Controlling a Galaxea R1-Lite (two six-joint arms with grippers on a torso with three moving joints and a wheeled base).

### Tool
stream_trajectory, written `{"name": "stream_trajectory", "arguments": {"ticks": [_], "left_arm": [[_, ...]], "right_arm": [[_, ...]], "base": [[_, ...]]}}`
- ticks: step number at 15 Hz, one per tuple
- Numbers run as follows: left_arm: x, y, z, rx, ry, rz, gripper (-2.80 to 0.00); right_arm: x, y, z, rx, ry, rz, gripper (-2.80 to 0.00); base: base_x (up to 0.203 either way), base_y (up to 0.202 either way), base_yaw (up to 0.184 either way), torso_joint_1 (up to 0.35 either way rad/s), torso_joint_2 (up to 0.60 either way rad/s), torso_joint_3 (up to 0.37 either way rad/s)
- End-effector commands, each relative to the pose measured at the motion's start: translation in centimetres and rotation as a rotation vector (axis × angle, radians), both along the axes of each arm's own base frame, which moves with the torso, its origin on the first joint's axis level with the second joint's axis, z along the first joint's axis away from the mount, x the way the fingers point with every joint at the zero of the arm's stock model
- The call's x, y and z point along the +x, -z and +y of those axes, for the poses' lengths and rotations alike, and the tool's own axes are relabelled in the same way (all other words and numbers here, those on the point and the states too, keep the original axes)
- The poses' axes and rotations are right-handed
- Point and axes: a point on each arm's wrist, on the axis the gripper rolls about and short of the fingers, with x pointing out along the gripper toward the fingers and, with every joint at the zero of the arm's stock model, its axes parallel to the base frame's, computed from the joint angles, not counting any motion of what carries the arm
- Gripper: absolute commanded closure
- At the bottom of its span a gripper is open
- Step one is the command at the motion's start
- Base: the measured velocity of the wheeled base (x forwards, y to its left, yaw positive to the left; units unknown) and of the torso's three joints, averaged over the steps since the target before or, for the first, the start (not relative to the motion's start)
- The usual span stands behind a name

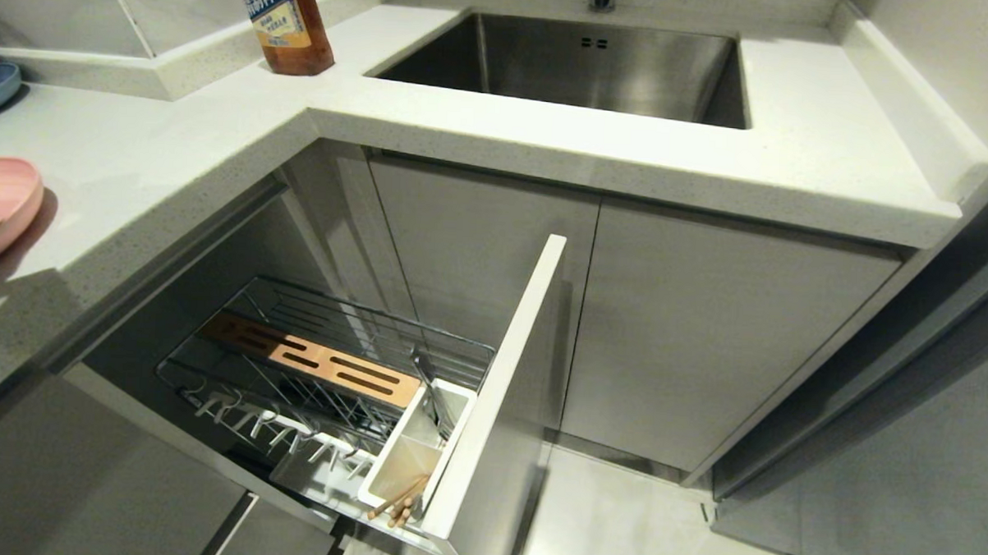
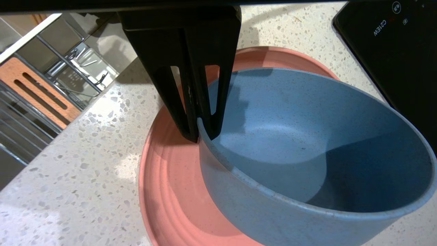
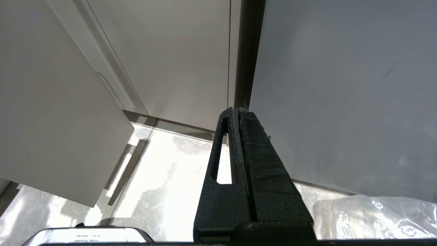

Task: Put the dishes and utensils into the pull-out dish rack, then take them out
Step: Take the bowl out of the cupboard

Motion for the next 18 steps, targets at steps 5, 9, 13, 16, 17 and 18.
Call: {"name": "stream_trajectory", "arguments": {"ticks": [5,9,13,16,17,18], "left_arm": [[0.7,0.3,0.2,0.01,-0.012,0.027,0.0],[0.5,0.1,0.4,0.013,-0.026,0.034,0.0],[-1.0,-0.9,0.3,0.01,-0.024,0.077,0.0],[-0.4,-0.6,0.7,0.006,-0.047,0.112,0.0],[-0.2,-0.5,0.9,0.003,-0.053,0.119,0.0],[-0.1,-0.4,1.0,-0.004,-0.054,0.121,0.0]], "right_arm": [[0.0,0.0,0.0,0.001,0.0,0.002,0.0],[0.0,0.1,0.0,0.001,0.001,0.003,0.0],[0.0,0.0,0.0,-0.001,0.001,0.001,0.0],[0.0,0.1,0.0,0.0,0.0,0.002,0.0],[0.0,0.0,0.0,-0.001,0.0,0.001,0.0],[0.0,0.0,0.0,0.001,0.0,0.001,0.0]], "base": [[0.0,0.0,0.0,0.0,0.0,0.0],[0.0,0.0,0.0,0.0,0.0,0.0],[0.0,0.0,0.0,0.0,0.0,0.0],[0.0,0.0,0.0,0.0,0.0,0.0],[0.0,0.0,0.0,0.0,0.0,0.0],[0.0,0.0,0.0,0.0,0.0,0.0]]}}
